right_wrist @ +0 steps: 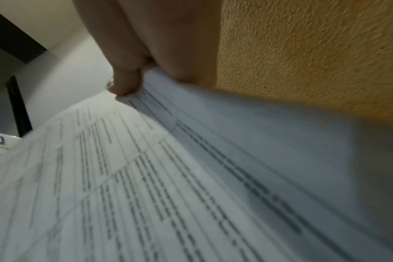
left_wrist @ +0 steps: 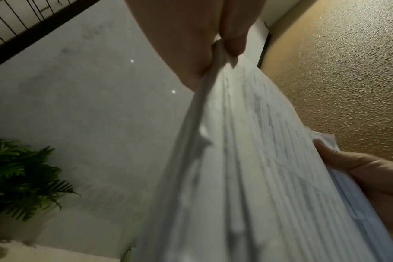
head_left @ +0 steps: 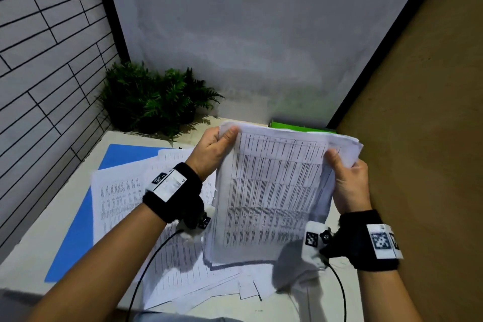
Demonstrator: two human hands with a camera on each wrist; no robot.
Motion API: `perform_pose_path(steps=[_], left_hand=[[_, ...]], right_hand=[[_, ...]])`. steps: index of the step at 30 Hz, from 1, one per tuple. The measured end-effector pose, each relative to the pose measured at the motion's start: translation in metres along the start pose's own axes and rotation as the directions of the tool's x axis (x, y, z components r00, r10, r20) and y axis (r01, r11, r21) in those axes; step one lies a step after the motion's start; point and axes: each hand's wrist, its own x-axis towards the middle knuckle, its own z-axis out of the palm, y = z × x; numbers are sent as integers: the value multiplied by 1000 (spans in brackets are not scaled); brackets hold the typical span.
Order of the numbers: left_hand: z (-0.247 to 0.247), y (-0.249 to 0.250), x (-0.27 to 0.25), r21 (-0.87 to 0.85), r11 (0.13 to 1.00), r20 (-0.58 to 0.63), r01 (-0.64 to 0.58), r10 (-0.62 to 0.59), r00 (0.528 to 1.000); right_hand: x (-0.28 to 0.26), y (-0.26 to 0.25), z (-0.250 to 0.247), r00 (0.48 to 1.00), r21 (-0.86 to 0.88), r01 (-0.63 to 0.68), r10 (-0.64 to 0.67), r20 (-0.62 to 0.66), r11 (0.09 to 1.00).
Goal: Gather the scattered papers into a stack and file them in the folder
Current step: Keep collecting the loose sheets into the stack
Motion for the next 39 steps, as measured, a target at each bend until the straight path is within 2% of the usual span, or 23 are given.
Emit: perform_pose_path(steps=[5,7,12,17,20,22,25,28,30,31,32,33,34,35,36,37,38,39], left_hand=[[2,-3,6,-38,999,-155,-6,0,988],[3,-6,6,-47,999,-178,-12,3,984],[-7,-5,1,9,998,-69,-59,60,996],[-16,-9,-7,48,999,143,5,-12,990],[-16,-18,-9,101,993,175,53,-70,982],[-17,-22,-8,115,992,145,52,-69,987],[-23,-23,-5,93,992,21,83,-86,996],[-26,-29,-3,120,985,-46,120,-115,992],[-28,-34,-2,129,980,-99,151,-138,985],[-28,-38,-2,122,979,-116,162,-148,982],[-27,-40,-1,114,980,-111,162,-149,983],[-25,-41,0,118,979,-104,165,-153,983],[-23,-41,0,127,979,-98,157,-145,985],[-21,-40,0,130,980,-96,152,-141,985],[-20,-40,1,138,980,-100,143,-130,986],[-19,-39,1,142,979,-101,147,-134,986],[-20,-38,2,147,979,-105,143,-129,986],[-21,-41,3,151,977,-117,151,-134,984]], right_hand=[[3,-3,-1,1000,-27,-13,13,-13,1000],[3,-2,0,1000,1,-30,30,-8,1000],[-4,-4,1,996,98,-36,28,82,995],[-1,-7,-4,972,-97,18,5,235,995],[-2,-2,4,966,-118,-1,31,255,993],[-1,-2,8,968,-124,10,22,251,992],[3,-7,15,969,-137,-14,48,244,990],[11,-13,21,988,-230,-5,40,148,973],[17,-23,27,993,-449,117,-108,46,886],[17,-32,33,965,-603,230,-258,42,764],[14,-42,43,912,-739,338,-396,105,583],[10,-49,52,870,-826,412,-436,231,385],[6,-55,65,869,-861,458,-316,381,220],[1,-57,76,859,-851,511,-101,502,120],[-4,-55,82,825,-829,555,83,559,68],[-4,-48,82,808,-821,568,150,569,57],[-4,-49,80,823,-831,552,112,557,75],[-3,-51,78,844,-838,535,-18,536,109]])
